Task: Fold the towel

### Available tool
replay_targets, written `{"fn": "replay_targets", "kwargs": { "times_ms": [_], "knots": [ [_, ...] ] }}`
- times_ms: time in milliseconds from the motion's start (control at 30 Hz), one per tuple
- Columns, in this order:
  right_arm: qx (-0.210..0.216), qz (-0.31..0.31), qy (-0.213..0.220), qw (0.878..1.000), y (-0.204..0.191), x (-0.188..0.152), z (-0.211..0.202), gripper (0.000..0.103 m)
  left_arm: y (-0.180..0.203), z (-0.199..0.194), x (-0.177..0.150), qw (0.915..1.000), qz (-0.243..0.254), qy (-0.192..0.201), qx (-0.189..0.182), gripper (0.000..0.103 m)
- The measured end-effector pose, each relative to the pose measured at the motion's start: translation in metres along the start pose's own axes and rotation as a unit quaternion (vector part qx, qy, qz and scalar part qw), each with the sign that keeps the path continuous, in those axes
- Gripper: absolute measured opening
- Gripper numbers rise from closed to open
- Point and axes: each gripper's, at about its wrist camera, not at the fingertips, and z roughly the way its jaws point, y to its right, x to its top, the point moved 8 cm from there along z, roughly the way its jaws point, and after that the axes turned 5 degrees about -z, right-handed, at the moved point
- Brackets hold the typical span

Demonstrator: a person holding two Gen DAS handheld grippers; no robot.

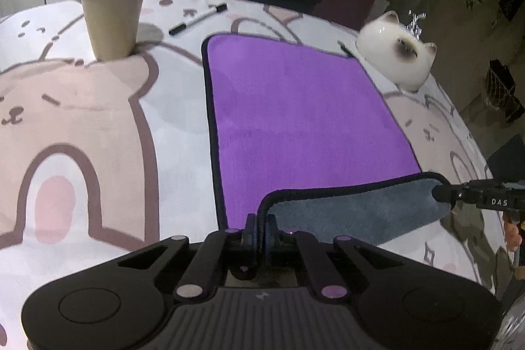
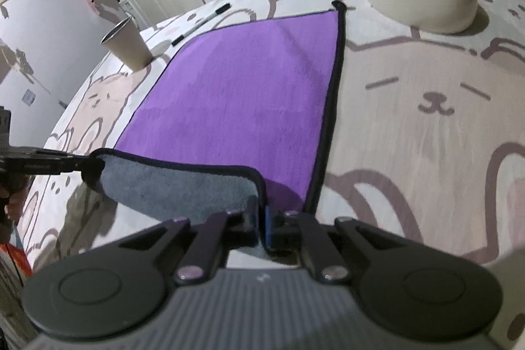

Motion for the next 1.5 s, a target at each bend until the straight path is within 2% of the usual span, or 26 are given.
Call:
{"fn": "replay_targets", "kwargs": {
  "times_ms": [467, 867, 1200, 1500],
  "knots": [
    [-0.026, 0.017, 0.063, 0.997, 0.007, 0.054, -0.001, 0.004, 0.002, -0.008, 0.045, 0.9975, -0.002, 0.07, 0.01, 0.004],
    [-0.05, 0.021, 0.112, 0.992, 0.018, 0.112, 0.006, 0.004, -0.001, 0.008, 0.099, 0.9927, -0.001, 0.12, 0.017, 0.004],
    [-0.067, 0.025, 0.122, 0.99, 0.035, 0.146, 0.028, 0.004, -0.01, 0.04, 0.138, 0.9913, 0.007, 0.128, 0.031, 0.005],
    [-0.081, 0.025, 0.118, 0.989, 0.044, 0.16, 0.051, 0.004, -0.016, 0.069, 0.166, 0.991, 0.01, 0.127, 0.04, 0.005]
  ]
}}
